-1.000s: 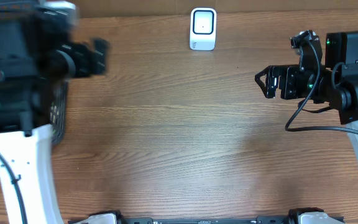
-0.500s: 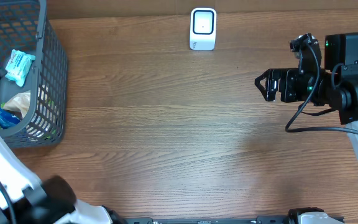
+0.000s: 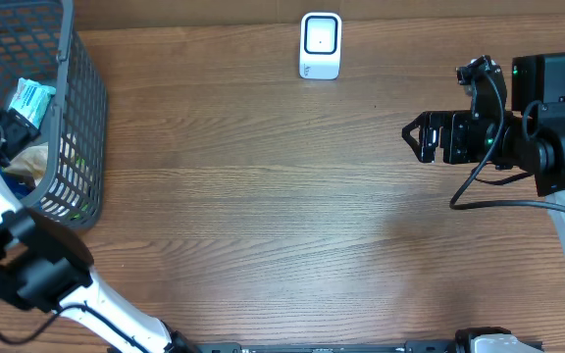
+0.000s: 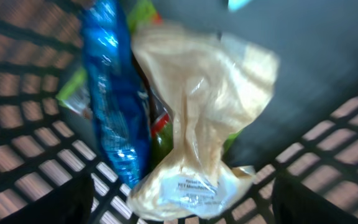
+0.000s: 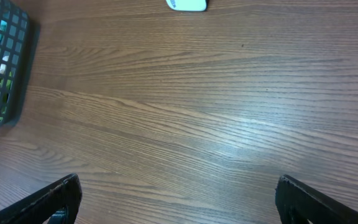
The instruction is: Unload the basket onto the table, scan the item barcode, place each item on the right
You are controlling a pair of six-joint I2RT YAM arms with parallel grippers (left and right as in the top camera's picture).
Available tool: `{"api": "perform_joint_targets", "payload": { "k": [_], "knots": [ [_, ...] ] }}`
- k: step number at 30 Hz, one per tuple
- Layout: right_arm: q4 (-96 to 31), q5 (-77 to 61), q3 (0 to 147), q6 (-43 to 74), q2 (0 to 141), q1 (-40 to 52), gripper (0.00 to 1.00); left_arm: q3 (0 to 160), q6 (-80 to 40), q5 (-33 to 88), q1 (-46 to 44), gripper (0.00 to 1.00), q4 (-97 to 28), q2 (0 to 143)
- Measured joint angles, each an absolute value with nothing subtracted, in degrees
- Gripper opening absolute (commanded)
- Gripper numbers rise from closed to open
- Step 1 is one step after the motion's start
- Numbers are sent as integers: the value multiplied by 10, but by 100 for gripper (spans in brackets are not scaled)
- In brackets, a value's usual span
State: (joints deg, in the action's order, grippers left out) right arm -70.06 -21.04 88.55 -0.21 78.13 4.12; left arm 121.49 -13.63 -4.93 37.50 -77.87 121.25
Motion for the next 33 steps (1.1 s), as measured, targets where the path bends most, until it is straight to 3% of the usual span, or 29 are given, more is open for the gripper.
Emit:
{"api": "perform_joint_targets", "payload": {
  "k": [8,11,13,14,15,16,27,33],
  "knots": [
    [-701,-210,886,-2,781,41,100,1215,-133,-43,375,70,-802,1302],
    [-701,-211,886,-2,781,41,100,1215,-133,-39,375,59,-798,1319],
    [-702,-210,886,-2,781,41,100,1215,-134,-36,372,49,-794,1322],
    [-703,-210,886,-2,781,41,100,1215,-133,-35,371,38,-792,1322],
    [-705,-210,886,-2,781,41,100,1215,-132,-34,371,17,-790,1322],
    [-706,-210,886,-2,781,41,100,1215,-131,-34,370,4,-790,1322],
    [-710,-210,886,-2,781,41,100,1229,-131,-32,367,4,-813,1322],
    [-712,-210,886,-2,781,41,100,1372,-131,-32,367,4,-872,1318]
  ]
}}
